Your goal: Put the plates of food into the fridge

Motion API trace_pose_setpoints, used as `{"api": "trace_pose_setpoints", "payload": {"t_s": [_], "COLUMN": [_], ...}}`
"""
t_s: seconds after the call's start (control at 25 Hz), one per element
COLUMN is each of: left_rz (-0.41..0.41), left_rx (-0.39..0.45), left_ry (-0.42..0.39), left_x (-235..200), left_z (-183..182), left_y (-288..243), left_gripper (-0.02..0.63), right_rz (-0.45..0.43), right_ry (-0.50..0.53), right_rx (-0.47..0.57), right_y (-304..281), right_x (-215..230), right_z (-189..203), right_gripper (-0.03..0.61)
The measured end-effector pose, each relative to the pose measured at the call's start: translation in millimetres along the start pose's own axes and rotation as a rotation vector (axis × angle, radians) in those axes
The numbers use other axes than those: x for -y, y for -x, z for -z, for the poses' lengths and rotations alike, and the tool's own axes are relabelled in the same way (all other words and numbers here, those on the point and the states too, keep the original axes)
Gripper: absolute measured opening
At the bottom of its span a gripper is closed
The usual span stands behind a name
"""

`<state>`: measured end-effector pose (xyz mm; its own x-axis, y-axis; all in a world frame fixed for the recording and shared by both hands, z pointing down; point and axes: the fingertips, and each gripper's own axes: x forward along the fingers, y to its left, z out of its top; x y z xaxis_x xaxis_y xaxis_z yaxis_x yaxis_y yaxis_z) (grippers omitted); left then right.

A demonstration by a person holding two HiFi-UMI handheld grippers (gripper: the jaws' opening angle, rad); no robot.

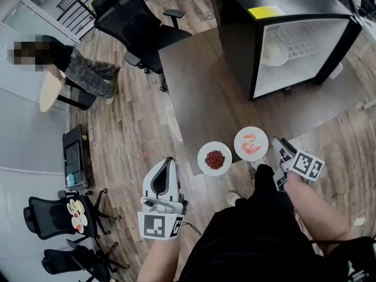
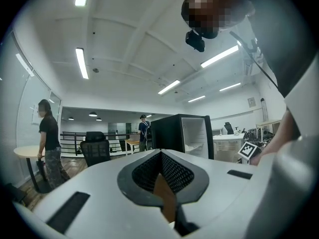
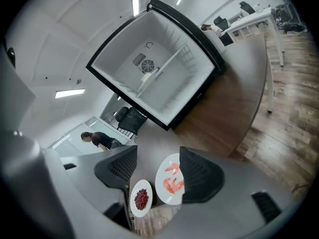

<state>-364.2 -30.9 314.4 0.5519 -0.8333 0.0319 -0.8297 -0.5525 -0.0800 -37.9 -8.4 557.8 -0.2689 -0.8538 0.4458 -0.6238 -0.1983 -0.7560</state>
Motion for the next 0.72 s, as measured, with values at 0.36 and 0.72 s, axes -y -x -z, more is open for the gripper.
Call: {"api": "trace_pose_setpoints", "payload": {"t_s": [0.36,0.72], "left_rz": [-0.054,-0.065], "left_rx": [0.025,-0.062], "left_ry": [-0.026,-0.046], "left_x": [-14.3,-21.6], "left_z": [0.4,19.5], "left_y": [45.1,66.9], "left_gripper": [0.003,0.003], "right_rz": [0.072,0.113], "right_ry": [-0.203,-0.298], "right_rx": [-0.037,-0.026], "right_y": [-5.0,-28.0], "right_x": [44.6,75.2], "right_z": [74.4,112.5], "right_gripper": [0.275,0.275]}}
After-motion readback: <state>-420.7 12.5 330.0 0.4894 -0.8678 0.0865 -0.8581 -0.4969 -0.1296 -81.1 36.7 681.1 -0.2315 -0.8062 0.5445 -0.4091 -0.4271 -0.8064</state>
